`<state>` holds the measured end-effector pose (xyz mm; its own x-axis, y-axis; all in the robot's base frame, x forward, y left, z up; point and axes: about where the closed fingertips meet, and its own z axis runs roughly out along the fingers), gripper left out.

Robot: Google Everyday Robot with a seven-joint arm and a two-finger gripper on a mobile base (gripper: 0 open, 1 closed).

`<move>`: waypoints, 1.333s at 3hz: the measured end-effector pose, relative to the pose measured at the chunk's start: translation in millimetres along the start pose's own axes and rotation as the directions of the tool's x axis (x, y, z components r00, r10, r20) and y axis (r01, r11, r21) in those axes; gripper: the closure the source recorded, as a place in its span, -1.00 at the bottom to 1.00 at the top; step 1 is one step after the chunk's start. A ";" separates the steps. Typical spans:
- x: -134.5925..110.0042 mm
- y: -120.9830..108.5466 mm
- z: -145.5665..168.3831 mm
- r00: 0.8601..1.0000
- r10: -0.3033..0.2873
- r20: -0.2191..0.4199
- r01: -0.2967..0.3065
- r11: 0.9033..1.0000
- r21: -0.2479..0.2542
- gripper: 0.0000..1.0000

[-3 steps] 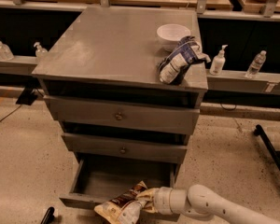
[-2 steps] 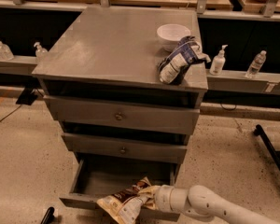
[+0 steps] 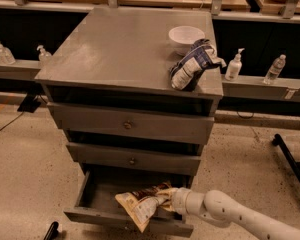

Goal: Place brown chip bag into bottom drawer

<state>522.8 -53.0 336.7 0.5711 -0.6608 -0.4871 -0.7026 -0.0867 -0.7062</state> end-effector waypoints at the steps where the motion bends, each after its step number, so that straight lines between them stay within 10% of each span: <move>1: 23.2 -2.8 7.9 1.000 0.028 -0.008 -0.028 1.000 0.002 1.00; 4: 40.3 -3.6 25.4 0.997 0.064 -0.042 -0.063 0.998 0.019 -0.28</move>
Offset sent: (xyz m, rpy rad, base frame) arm 0.0587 -0.0189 -0.0465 -0.0054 0.0380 -0.1509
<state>559.1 -60.4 306.6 0.5064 -0.6958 -0.5093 -0.7293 -0.0305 -0.6835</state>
